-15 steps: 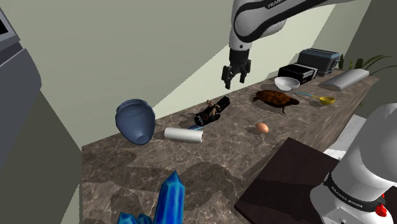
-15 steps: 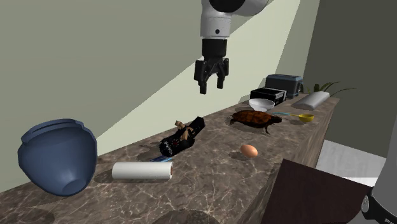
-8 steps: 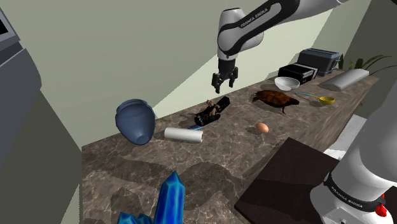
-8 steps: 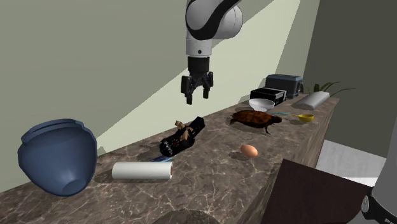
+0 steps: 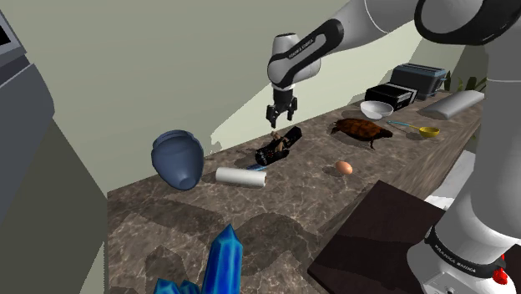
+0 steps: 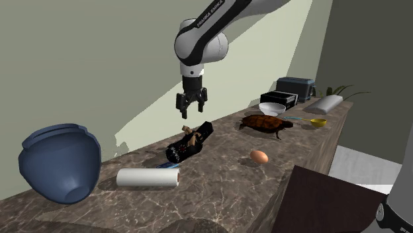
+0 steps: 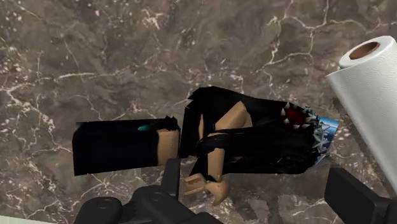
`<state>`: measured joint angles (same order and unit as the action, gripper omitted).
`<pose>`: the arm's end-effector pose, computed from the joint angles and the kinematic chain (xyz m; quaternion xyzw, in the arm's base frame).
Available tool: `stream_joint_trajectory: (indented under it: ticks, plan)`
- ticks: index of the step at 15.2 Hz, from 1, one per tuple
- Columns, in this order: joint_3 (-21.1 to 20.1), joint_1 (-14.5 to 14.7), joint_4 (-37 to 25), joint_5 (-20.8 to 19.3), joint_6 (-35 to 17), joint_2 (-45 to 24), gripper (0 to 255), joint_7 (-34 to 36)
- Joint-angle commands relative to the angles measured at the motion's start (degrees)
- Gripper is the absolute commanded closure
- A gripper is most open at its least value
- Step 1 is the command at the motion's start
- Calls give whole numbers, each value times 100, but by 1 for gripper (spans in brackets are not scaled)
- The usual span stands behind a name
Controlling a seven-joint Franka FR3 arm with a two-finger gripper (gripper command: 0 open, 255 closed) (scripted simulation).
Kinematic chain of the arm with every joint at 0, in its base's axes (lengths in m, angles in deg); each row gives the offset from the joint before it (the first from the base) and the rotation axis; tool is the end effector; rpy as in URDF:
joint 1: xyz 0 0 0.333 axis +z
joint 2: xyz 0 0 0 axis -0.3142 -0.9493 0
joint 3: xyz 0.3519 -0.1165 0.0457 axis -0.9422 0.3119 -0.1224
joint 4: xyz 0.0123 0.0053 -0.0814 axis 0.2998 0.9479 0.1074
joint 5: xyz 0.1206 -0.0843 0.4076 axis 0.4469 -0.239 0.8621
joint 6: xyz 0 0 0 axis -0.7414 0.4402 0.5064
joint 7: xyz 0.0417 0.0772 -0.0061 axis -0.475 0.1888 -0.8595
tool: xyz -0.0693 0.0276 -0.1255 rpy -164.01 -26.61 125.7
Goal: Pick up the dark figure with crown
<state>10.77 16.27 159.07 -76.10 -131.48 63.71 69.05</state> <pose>0.6869 -0.0769 0.3393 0.9981 -0.0530 0.0248 0.0183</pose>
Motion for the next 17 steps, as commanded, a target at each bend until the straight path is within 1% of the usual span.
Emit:
stream_joint_trajectory:
  ticks: [1, 5, 6, 13, 15, 16, 17]
  plan:
    - [-2, -50, -581, 40, 6, -565, 0, -68]
    - [-21, -136, -1663, 85, 115, -1528, 0, -150]
    - [-22, -137, -1670, 85, 116, -1534, 0, -150]
    - [-35, -147, -1573, 100, -298, -1851, 0, -146]
    - [-35, -147, -1573, 100, -299, -1851, 0, -146]
    - [-35, -146, -1560, 100, -306, -1845, 255, -145]
    - [-35, -147, -1557, 100, -305, -1841, 255, -147]
